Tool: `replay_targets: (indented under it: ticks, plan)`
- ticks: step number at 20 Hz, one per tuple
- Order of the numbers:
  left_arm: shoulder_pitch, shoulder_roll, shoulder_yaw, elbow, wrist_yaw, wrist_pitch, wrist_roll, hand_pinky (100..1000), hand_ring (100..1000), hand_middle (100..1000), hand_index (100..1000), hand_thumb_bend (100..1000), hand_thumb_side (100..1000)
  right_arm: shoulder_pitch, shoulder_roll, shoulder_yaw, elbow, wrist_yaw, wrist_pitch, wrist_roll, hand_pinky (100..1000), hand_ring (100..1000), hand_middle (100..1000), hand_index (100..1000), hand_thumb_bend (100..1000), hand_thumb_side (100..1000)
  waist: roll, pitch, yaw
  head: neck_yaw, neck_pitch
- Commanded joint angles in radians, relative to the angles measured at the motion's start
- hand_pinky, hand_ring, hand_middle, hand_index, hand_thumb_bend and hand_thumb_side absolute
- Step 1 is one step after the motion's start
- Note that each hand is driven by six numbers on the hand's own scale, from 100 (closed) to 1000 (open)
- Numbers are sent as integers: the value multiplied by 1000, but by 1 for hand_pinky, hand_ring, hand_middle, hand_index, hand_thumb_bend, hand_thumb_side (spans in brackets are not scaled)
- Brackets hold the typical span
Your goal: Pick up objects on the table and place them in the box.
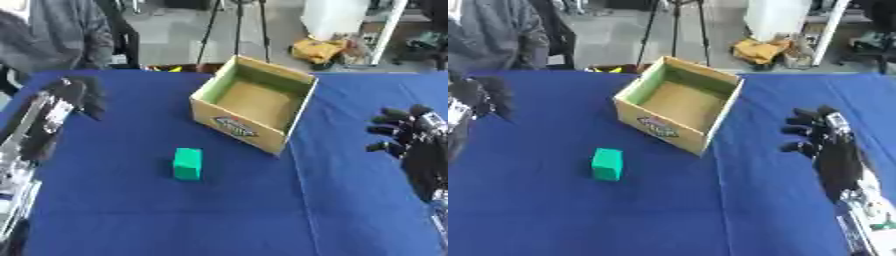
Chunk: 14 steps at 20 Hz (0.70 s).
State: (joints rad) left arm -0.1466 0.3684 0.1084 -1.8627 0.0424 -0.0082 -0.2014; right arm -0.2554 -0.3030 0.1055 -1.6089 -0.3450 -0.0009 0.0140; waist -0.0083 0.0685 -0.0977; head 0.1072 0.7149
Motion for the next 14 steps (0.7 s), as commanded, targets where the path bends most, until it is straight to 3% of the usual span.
replay_targets:
  ticks: [1, 10, 14]
  plan:
    - [-16, 15, 2, -14, -3, -1, -2, 507, 563, 584, 741, 533, 797, -17, -9, -3, -14, 1, -1, 0, 532, 726, 680, 799, 100, 942, 1, -7, 0, -1, -4]
    - [-18, 26, -4, -13, -13, 0, -8, 508, 565, 587, 743, 536, 785, -16, -10, -3, -14, 2, 0, 1, 531, 726, 680, 799, 100, 943, 2, -7, -3, -2, -6]
    - [-29, 67, -23, -13, -82, 8, -37, 518, 579, 604, 752, 605, 723, -17, -10, -2, -14, 3, 0, 2, 531, 726, 680, 799, 100, 943, 3, -6, -7, 1, -5]
